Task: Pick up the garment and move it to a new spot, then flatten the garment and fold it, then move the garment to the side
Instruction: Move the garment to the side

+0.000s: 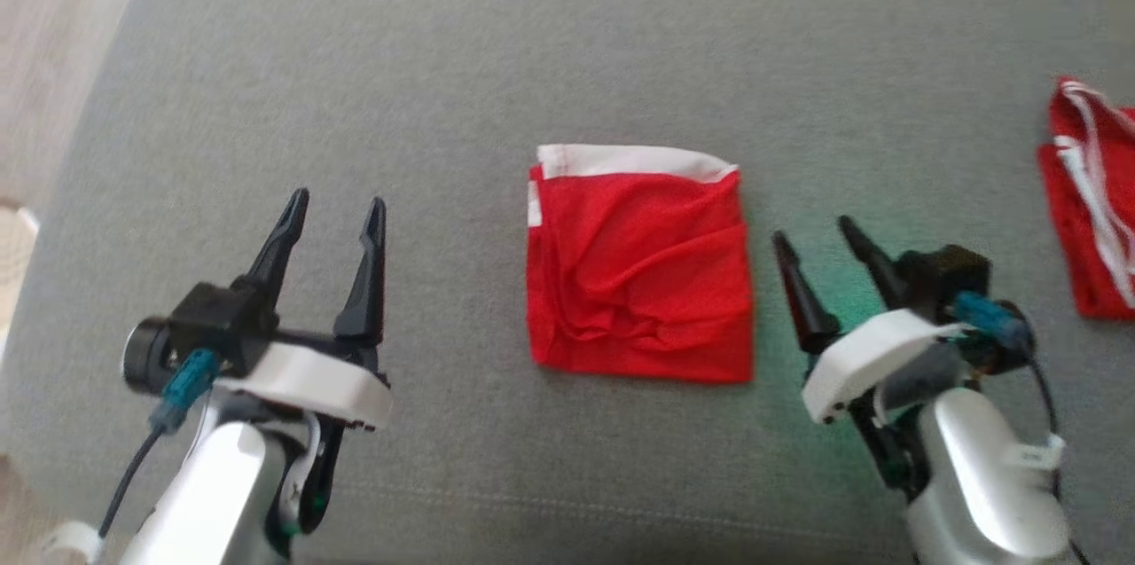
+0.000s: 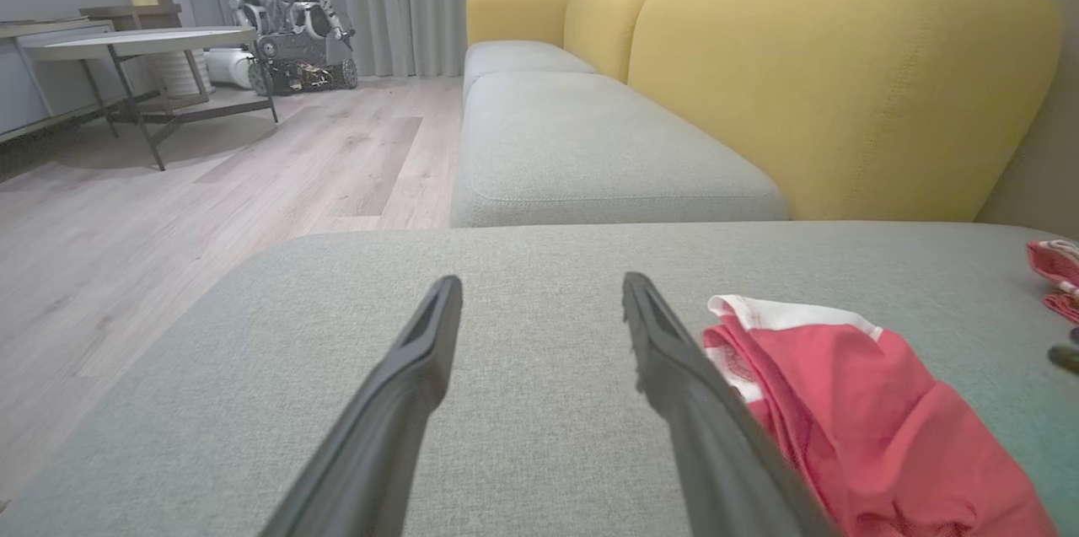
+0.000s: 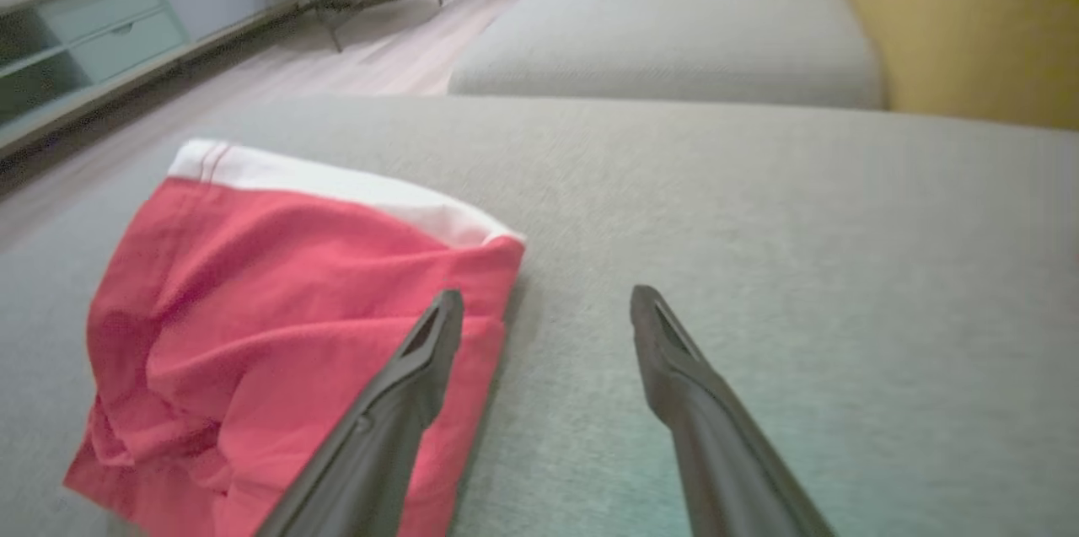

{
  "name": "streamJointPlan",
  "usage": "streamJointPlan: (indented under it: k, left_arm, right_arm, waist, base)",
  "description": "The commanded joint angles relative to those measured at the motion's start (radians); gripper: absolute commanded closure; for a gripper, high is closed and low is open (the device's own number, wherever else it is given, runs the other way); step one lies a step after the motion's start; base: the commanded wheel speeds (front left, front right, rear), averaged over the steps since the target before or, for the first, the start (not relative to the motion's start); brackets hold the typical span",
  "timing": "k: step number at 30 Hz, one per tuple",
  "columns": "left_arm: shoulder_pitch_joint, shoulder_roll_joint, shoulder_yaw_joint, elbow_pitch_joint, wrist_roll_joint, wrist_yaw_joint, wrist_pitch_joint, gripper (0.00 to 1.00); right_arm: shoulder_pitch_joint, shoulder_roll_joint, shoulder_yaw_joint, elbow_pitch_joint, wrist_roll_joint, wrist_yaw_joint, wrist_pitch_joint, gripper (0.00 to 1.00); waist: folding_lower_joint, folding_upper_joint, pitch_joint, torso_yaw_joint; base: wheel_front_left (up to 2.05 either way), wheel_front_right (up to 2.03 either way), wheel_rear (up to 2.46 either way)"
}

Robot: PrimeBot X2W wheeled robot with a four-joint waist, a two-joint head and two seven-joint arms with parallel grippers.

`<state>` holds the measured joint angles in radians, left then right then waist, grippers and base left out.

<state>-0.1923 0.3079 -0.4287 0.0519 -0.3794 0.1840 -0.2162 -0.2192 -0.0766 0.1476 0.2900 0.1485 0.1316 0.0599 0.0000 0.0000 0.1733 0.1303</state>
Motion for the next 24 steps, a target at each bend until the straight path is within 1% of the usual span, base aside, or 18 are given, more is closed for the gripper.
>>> streamJointPlan:
  k: [1, 6, 11, 12, 13, 18, 24]
  left_arm:
    - [-0.058, 0.01, 0.035, -0.016, 0.007, -0.008, -0.013, 0.0]
    - [-0.086, -0.012, 0.034, 0.019, 0.007, -0.021, -0.03, 0.0]
    - [-0.092, -0.021, 0.041, 0.041, 0.008, -0.028, -0.039, 0.0]
    - [-0.092, -0.022, 0.043, 0.043, 0.009, -0.028, -0.04, 0.0]
    - [-0.092, -0.023, 0.045, 0.045, 0.01, -0.028, -0.041, 0.0]
    - [-0.095, -0.024, 0.053, 0.052, 0.015, -0.033, -0.044, 0.0]
    - [-0.096, -0.022, 0.064, 0.05, 0.02, -0.038, -0.045, 0.0]
  right_arm:
    - [-0.051, 0.004, 0.041, 0.011, 0.009, -0.001, -0.017, 0.0]
    - [-0.117, 0.016, 0.083, 0.189, 0.02, -0.001, -0.02, 0.0]
    - [-0.158, 0.024, 0.118, 0.309, 0.039, -0.001, -0.019, 0.0]
    - [-0.163, 0.025, 0.125, 0.324, 0.047, -0.001, -0.019, 0.52]
    - [-0.169, 0.025, 0.133, 0.335, 0.053, -0.001, -0.022, 1.0]
    - [-0.195, 0.026, 0.179, 0.356, 0.098, -0.001, -0.04, 1.0]
    - [-0.218, 0.025, 0.164, 0.357, 0.06, -0.001, -0.064, 1.0]
  waist:
    - [0.0, 0.0, 0.038, 0.038]
    - [0.0, 0.0, 0.062, 0.063]
    - [0.0, 0.0, 0.069, 0.065]
    - [0.0, 0.0, 0.069, 0.063]
    - [0.0, 0.0, 0.07, 0.061]
    - [0.0, 0.0, 0.07, 0.032]
    - [0.0, 0.0, 0.063, -0.04]
  base:
    - [0.0, 0.0, 0.0]
    - [0.0, 0.0, 0.0]
    - [0.0, 0.0, 0.0]
    - [0.0, 0.0, 0.0]
    - [0.0, 0.0, 0.0]
    - [0.0, 0.0, 0.0]
    - [0.0, 0.0, 0.0]
